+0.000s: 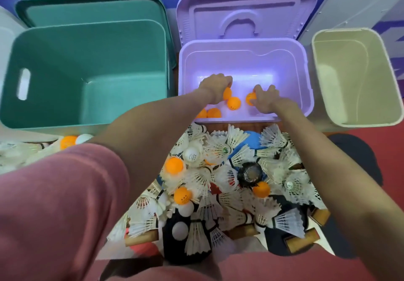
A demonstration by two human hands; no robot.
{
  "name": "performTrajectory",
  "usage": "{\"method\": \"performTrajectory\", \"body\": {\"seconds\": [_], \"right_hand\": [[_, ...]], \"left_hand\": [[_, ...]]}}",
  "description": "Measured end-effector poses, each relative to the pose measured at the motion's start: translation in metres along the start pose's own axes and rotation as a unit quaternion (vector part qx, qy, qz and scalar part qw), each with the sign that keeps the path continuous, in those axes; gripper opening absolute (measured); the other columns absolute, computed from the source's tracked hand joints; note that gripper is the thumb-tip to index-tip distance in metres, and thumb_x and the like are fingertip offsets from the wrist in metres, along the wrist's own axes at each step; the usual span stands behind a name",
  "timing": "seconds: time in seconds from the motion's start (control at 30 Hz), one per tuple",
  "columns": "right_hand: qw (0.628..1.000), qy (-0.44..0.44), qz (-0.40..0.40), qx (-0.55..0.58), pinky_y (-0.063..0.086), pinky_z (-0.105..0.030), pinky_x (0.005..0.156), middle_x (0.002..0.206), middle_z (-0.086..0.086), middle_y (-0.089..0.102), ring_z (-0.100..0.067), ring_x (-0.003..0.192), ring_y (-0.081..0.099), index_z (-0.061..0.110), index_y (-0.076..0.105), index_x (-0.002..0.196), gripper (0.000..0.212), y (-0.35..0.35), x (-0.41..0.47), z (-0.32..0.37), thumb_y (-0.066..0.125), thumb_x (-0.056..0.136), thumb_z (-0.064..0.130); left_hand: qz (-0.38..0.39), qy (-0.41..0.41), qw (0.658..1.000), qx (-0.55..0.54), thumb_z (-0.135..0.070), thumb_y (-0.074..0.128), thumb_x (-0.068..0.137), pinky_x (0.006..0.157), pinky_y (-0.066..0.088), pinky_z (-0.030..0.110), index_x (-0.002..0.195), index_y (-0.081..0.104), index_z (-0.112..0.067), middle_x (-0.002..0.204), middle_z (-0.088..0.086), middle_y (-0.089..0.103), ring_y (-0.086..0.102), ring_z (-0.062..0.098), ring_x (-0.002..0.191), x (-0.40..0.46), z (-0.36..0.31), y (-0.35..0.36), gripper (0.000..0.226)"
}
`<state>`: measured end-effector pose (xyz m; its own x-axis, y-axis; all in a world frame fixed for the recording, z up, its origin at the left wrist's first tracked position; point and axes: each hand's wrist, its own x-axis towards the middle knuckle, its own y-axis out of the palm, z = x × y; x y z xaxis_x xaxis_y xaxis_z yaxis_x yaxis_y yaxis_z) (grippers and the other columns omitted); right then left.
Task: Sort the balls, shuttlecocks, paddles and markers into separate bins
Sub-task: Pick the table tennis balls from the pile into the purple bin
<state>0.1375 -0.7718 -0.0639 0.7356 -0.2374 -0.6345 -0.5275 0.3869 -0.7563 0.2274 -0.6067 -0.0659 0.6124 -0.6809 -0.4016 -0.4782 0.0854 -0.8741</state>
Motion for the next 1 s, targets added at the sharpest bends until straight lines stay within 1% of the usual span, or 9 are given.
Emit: {"method": "performTrajectory", "body": {"seconds": [0.13,0.27,0.4,0.5,0.57,0.63,0.73,0.9,1.0], "right_hand": [[1.0,-0.001,0.018,-0.022,0.031,-0.05,0.097,0.141,-0.028,0.021,-0.044,0.125,0.032,0.012,0.022,0.142,0.046,-0.002,-0.002,0.001,0.035,0.102,0.031],[0.999,0.004,0.02,-0.04,0.027,-0.05,0.104,0.148,-0.027,0.018,-0.042,0.134,0.023,0.016,0.016,0.149,0.062,-0.007,-0.018,0.005,0.038,0.099,0.044],[0.994,-0.033,-0.1,0.016,0.023,-0.048,0.108,0.147,-0.029,0.019,-0.04,0.138,0.017,0.01,0.018,0.149,0.065,-0.01,-0.053,0.024,0.044,0.097,0.04],[0.968,-0.085,-0.221,0.088,0.021,-0.046,0.11,0.147,-0.026,0.021,-0.036,0.139,0.015,0.008,0.025,0.146,0.059,-0.002,-0.097,0.045,0.047,0.097,0.032],[0.94,-0.129,-0.287,0.131,0.028,-0.048,0.107,0.144,-0.024,0.027,-0.036,0.136,0.02,0.006,0.032,0.143,0.053,0.013,-0.128,0.06,0.048,0.097,0.028],[0.918,-0.175,-0.321,0.156,0.033,-0.049,0.104,0.139,-0.023,0.032,-0.036,0.132,0.027,0.005,0.036,0.139,0.05,0.033,-0.157,0.078,0.044,0.096,0.029],[0.912,-0.221,-0.313,0.148,0.03,-0.049,0.108,0.138,-0.02,0.033,-0.035,0.132,0.029,0.006,0.038,0.137,0.047,0.068,-0.187,0.111,0.04,0.096,0.03],[0.925,-0.26,-0.253,0.111,0.029,-0.052,0.109,0.142,-0.021,0.032,-0.038,0.135,0.028,0.007,0.037,0.136,0.049,0.124,-0.218,0.173,0.036,0.095,0.033],[0.925,-0.283,-0.234,0.1,0.03,-0.05,0.11,0.143,-0.019,0.031,-0.036,0.136,0.026,0.007,0.037,0.138,0.046,0.145,-0.23,0.21,0.044,0.096,0.026]], "left_hand": [[-0.005,-0.01,0.998,0.055,-0.003,0.049,0.089,0.086,0.038,0.042,0.128,0.044,-0.011,0.125,0.018,0.046,0.047,0.036,0.111,-0.004,-0.008,0.006,0.041],[-0.03,-0.033,0.997,0.06,-0.013,0.056,0.09,0.094,0.038,0.045,0.137,0.038,-0.013,0.14,0.015,0.035,0.04,0.035,0.122,-0.023,-0.013,-0.004,0.051],[-0.134,-0.015,0.991,0.005,-0.017,0.053,0.092,0.099,0.036,0.044,0.14,0.037,-0.011,0.149,0.014,0.029,0.032,0.033,0.133,-0.083,-0.022,-0.025,0.05],[-0.252,0.077,0.964,0.025,-0.008,0.056,0.085,0.097,0.04,0.046,0.133,0.047,-0.005,0.143,0.021,0.039,0.04,0.038,0.129,-0.145,-0.017,-0.027,0.049],[-0.285,0.109,0.952,0.03,-0.005,0.057,0.082,0.092,0.043,0.046,0.127,0.052,-0.003,0.136,0.023,0.046,0.046,0.039,0.122,-0.188,-0.01,-0.021,0.046],[-0.287,0.109,0.952,0.019,-0.007,0.054,0.085,0.094,0.041,0.045,0.126,0.052,-0.002,0.135,0.022,0.047,0.047,0.038,0.121,-0.229,-0.002,-0.011,0.041],[-0.281,0.084,0.956,0.012,-0.01,0.054,0.089,0.098,0.036,0.043,0.129,0.051,-0.003,0.137,0.02,0.045,0.045,0.036,0.122,-0.284,0.018,0.008,0.04],[-0.26,0.002,0.965,-0.028,-0.016,0.052,0.091,0.095,0.04,0.044,0.128,0.05,-0.005,0.136,0.018,0.045,0.045,0.035,0.12,-0.359,0.061,0.042,0.039],[-0.278,-0.051,0.958,-0.055,-0.02,0.051,0.091,0.095,0.039,0.043,0.127,0.051,-0.005,0.135,0.017,0.046,0.043,0.032,0.12,-0.396,0.092,0.054,0.039]]}}
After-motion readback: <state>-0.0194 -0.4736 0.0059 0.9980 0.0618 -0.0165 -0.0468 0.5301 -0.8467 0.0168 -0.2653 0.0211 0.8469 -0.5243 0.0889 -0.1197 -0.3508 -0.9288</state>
